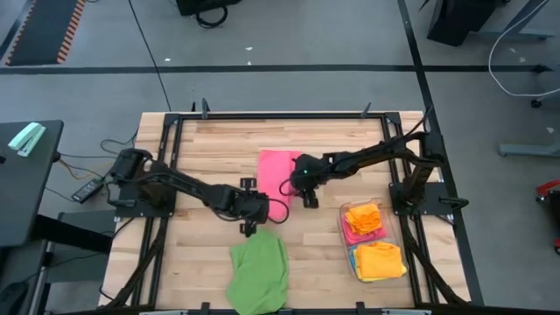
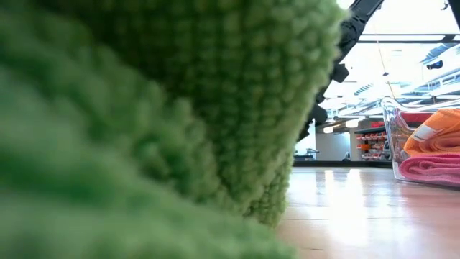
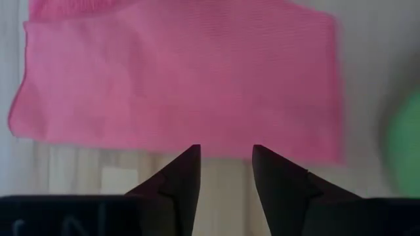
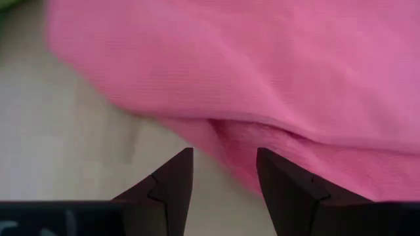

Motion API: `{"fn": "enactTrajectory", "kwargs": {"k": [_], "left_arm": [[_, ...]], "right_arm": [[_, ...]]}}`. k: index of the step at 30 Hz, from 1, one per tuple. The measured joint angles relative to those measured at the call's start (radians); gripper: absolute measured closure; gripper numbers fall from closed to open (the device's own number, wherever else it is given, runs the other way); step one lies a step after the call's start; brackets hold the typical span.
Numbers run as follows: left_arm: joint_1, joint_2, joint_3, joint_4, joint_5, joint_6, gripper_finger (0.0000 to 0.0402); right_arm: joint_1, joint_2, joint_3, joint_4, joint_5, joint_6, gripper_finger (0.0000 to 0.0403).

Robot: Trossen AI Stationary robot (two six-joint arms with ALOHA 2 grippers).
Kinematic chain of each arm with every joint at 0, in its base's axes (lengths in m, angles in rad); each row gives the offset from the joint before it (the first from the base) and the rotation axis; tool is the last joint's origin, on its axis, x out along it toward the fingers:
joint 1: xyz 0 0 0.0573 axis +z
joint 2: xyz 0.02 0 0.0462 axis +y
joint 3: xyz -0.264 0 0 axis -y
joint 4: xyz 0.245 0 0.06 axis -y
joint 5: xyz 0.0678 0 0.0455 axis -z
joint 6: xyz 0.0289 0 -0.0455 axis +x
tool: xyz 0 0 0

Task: Fold microfiber towels
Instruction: Fold the pink towel

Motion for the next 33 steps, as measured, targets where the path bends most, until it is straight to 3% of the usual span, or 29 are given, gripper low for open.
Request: {"fn": "enactTrajectory", "kwargs": {"k": [7,14,23,28,33], "left_arm": [[0.104,0.063,0.0,0.118,0.092,0.165,0.0278],[0.217,0.069,0.0,0.12,0.17,0.265,0.0296],[0.326,0.132,0.002,0.163,0.314,0.317,0.0313],[0.342,0.172,0.007,0.173,0.316,0.332,0.0323],[0.349,0.174,0.005,0.168,0.322,0.33,0.0333]], "right_arm": [[0.017,0.0,-0.012,0.025,-0.063,-0.004,0.0227],[0.015,0.025,-0.01,0.101,-0.082,-0.043,0.0216],[0.002,0.111,-0.006,0.135,-0.243,-0.035,0.0196],[0.018,0.096,-0.01,0.11,-0.294,-0.044,0.0197],[0.048,0.087,-0.012,0.074,-0.41,-0.133,0.0198]]}}
